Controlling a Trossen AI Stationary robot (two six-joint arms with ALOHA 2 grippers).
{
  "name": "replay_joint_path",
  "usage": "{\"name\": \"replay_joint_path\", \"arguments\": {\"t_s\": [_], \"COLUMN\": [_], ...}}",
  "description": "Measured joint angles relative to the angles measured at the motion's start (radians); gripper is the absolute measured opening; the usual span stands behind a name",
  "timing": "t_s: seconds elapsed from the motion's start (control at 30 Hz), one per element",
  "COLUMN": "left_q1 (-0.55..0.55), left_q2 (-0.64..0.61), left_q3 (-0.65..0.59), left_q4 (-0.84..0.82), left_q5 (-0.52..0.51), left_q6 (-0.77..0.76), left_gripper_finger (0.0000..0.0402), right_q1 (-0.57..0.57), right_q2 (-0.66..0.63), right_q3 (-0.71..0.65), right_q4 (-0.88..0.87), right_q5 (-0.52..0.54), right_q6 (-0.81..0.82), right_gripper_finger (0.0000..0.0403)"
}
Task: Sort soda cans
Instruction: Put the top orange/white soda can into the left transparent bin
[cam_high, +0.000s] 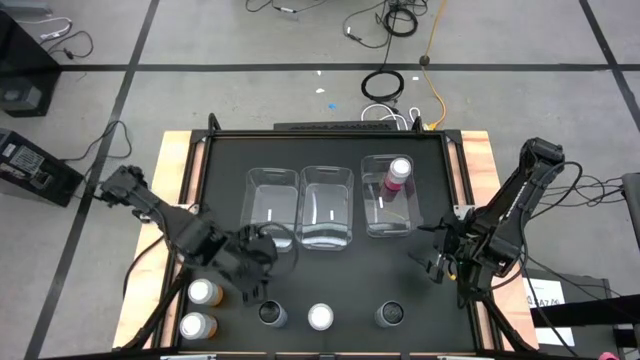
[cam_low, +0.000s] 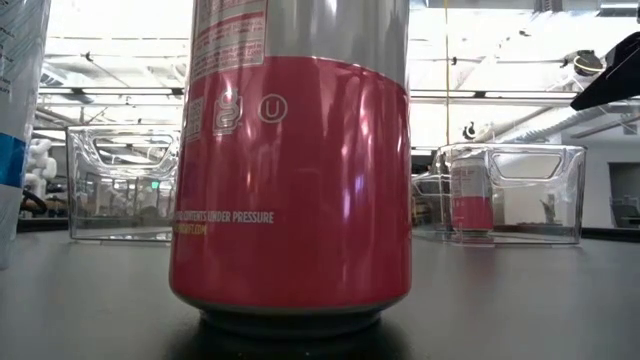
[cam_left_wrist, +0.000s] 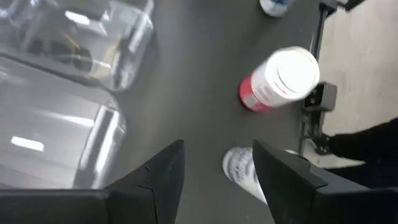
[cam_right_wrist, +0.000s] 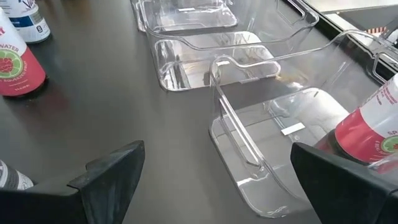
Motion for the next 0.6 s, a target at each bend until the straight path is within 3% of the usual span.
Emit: {"name": "replay_joint_path", "arguments": {"t_s": [0.27,0.6], "left_q1": [-0.021,-0.004], "left_q2": [0.054,0.060], "left_q3": [0.021,0.021], "left_q4": [0.021,0.115], "left_q5": [0.047,0.012], "left_q6": [-0.132,-0.103], "left_gripper_finger": [0.0198,0.0198], "right_q1": [0.000,0.000], "right_q2": [0.000,0.000], "right_q3": [0.000,0.000], "right_q4": [0.008,0.047], "right_q5": [0.000,-0.010], "right_q6": [-0.007,-0.007], "right_gripper_finger": [0.0396,0.0396]}}
